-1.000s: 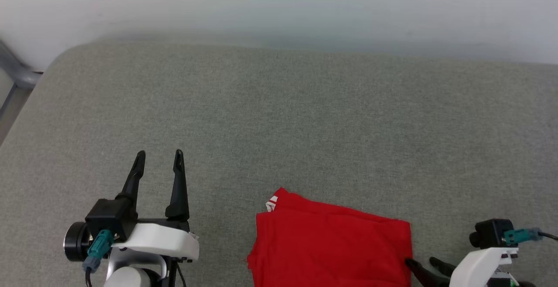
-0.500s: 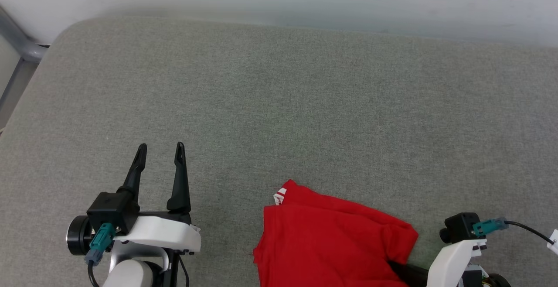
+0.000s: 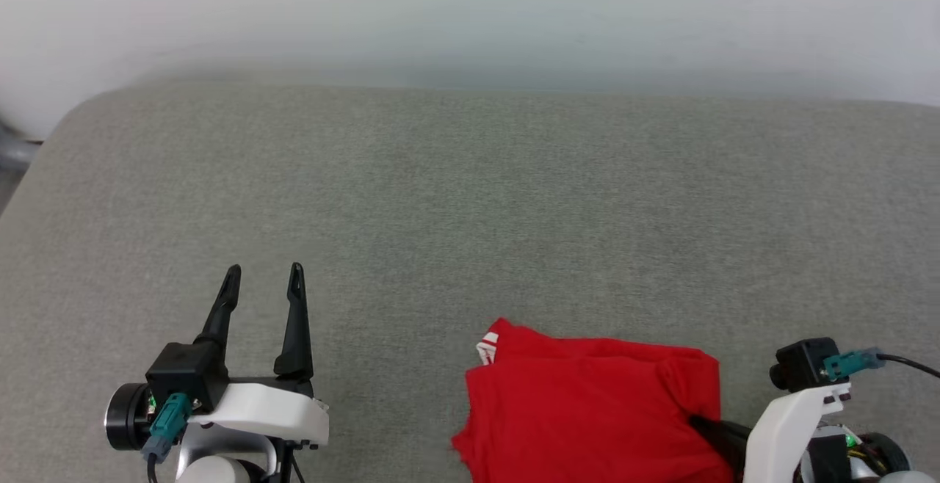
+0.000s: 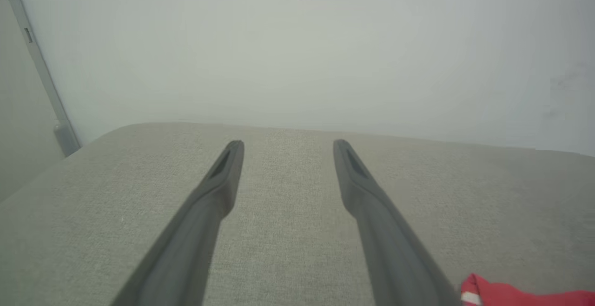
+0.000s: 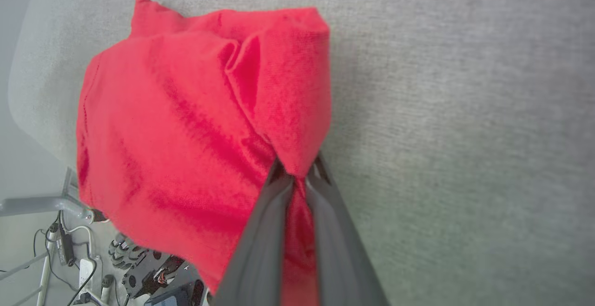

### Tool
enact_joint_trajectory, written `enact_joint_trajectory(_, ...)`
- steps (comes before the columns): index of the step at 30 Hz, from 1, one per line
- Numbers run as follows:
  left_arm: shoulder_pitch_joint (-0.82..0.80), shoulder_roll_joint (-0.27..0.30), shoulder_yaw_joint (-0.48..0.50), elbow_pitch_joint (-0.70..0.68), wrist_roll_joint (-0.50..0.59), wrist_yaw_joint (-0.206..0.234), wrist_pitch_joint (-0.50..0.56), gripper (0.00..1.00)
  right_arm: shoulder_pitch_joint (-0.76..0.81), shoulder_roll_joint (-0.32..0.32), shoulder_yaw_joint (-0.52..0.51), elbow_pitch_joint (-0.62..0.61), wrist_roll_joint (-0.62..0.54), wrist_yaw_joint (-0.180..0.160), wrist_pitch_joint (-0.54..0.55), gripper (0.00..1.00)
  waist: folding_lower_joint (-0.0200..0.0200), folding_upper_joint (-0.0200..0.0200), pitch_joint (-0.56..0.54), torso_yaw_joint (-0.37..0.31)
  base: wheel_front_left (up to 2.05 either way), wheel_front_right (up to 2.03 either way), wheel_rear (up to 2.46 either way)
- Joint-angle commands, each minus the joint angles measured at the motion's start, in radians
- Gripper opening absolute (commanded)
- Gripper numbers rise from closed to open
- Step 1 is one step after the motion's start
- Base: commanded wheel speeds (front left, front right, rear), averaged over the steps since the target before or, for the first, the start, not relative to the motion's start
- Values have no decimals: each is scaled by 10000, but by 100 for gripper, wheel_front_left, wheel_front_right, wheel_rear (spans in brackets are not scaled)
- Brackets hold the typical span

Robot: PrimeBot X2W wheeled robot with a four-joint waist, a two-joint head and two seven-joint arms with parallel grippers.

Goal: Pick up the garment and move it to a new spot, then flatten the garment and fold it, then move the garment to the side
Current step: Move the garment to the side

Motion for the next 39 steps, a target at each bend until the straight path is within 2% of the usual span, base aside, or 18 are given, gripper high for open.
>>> enact_joint_trajectory(1, 98, 37, 11, -23, 91, 30, -44, 100, -85, -144, -91, -109, -173, -11, 80, 0, 0, 0, -134, -445, 0, 0, 0)
enact_joint_trajectory(7, -40, 33, -8, -183, 200, -49, -44, 100, -235, -699, -545, -371, -637, -11, 519, 0, 0, 0, 151, -1697, 0, 0, 0)
enact_joint_trajectory(12, -303, 49, -50, -364, 290, -124, -34, 100, -775, -799, -867, -243, -756, -11, 529, 0, 0, 0, 661, -2893, 0, 0, 0)
enact_joint_trajectory(17, -693, 265, -122, -576, 434, -194, 91, 100, -1974, -886, -916, 353, -785, -11, 168, 0, 0, 0, 1393, -4051, 0, 0, 0)
enact_joint_trajectory(23, -1365, 673, -232, -1049, 738, -294, 526, 100, -3649, -1047, -977, 1430, -821, -11, -412, 0, 0, 0, 2374, -5065, 0, 0, 0)
enact_joint_trajectory(30, -2232, 1071, -332, -1741, 1058, -396, 1177, 100, -5474, -1393, -1287, 2837, -559, -11, -1265, 0, 0, 0, 3498, -5325, 0, 0, 0)
enact_joint_trajectory(39, -3222, 1545, -443, -2706, 1450, -537, 1844, 100, -7481, -2285, -2139, 4617, -466, -11, -2389, 0, 0, 0, 4967, -4829, 0, 0, 0)
